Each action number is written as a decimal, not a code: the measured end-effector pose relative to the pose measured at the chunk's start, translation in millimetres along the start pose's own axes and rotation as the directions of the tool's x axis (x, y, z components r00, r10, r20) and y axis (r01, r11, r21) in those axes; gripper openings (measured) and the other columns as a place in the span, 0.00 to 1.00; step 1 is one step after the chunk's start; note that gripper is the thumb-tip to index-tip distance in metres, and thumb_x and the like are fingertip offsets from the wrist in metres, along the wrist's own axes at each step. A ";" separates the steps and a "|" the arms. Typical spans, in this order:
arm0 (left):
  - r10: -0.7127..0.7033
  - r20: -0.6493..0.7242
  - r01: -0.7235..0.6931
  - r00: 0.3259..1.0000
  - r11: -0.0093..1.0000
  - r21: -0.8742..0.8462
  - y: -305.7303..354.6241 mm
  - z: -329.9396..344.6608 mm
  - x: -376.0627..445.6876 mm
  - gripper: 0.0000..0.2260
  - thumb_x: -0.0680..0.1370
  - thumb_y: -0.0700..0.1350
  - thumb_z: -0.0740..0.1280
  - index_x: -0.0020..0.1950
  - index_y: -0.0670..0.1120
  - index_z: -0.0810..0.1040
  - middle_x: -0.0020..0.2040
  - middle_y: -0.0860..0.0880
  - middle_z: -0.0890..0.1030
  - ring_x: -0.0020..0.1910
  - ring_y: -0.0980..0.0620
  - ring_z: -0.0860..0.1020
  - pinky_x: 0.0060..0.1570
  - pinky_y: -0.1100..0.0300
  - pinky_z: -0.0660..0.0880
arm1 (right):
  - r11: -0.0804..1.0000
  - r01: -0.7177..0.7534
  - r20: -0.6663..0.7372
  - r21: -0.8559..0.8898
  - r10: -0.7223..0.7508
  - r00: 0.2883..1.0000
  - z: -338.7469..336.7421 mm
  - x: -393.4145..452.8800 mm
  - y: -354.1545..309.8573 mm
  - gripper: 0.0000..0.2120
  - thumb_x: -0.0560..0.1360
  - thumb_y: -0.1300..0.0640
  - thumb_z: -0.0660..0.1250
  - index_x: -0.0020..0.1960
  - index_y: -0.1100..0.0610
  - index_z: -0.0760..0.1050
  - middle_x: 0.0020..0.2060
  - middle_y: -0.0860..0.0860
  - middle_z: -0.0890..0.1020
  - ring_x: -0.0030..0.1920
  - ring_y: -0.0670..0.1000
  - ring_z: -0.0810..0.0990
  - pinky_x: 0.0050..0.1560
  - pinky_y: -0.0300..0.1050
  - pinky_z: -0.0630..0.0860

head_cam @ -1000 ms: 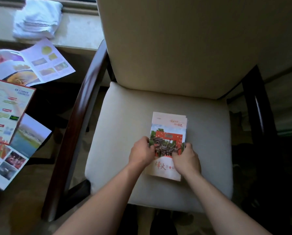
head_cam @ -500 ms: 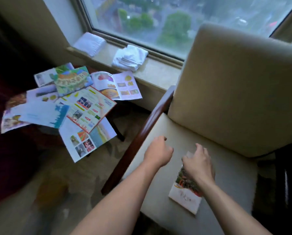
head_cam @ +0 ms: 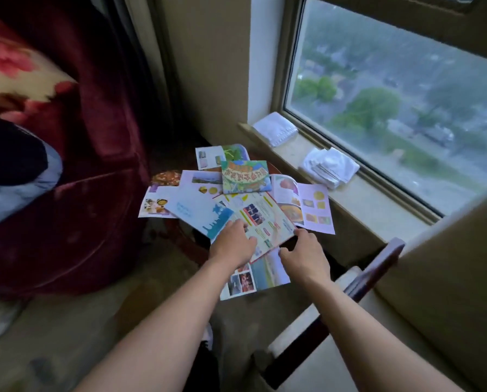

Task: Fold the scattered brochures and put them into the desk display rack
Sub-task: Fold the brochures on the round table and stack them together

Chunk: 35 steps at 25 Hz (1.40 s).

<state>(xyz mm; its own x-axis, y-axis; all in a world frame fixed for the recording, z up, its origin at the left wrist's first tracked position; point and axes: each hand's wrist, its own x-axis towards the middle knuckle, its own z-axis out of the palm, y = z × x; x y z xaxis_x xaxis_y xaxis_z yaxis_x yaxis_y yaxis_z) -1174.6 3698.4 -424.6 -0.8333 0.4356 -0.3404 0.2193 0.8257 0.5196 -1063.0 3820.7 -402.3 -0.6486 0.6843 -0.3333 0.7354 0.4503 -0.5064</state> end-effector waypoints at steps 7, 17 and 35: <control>-0.125 0.013 0.124 0.992 0.990 0.060 -135.1 -78.1 129.9 0.21 0.79 0.53 0.64 0.71 0.50 0.69 0.70 0.50 0.71 0.67 0.47 0.72 0.57 0.50 0.73 | 0.993 -0.009 0.137 -0.120 0.025 0.990 101.7 99.3 -110.6 0.29 0.75 0.46 0.67 0.73 0.52 0.68 0.69 0.53 0.75 0.66 0.56 0.75 0.63 0.54 0.73; -0.236 0.081 0.233 0.968 0.972 0.040 -193.3 -85.9 208.2 0.22 0.77 0.53 0.67 0.69 0.50 0.69 0.67 0.50 0.72 0.63 0.47 0.73 0.51 0.52 0.71 | 0.983 -0.034 0.257 -0.180 0.080 0.963 154.2 189.2 -149.9 0.28 0.75 0.49 0.66 0.73 0.55 0.67 0.69 0.55 0.74 0.61 0.57 0.79 0.59 0.57 0.78; -0.091 -0.143 0.136 0.985 0.927 0.350 -225.3 -20.8 290.0 0.34 0.70 0.59 0.74 0.70 0.49 0.65 0.66 0.46 0.70 0.62 0.46 0.69 0.57 0.51 0.72 | 0.832 0.289 0.236 -0.473 -0.196 0.952 265.7 240.6 -156.2 0.18 0.74 0.49 0.66 0.62 0.53 0.74 0.54 0.54 0.77 0.55 0.59 0.75 0.50 0.54 0.73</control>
<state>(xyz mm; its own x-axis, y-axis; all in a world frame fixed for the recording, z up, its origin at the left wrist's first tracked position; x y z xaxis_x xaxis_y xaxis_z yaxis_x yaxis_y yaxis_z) -1476.2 3631.2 -624.1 -0.9140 0.3028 -0.2702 0.2672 0.9501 0.1609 -1386.1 3762.6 -614.7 -0.8081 0.4274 -0.4055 0.5173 0.8441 -0.1412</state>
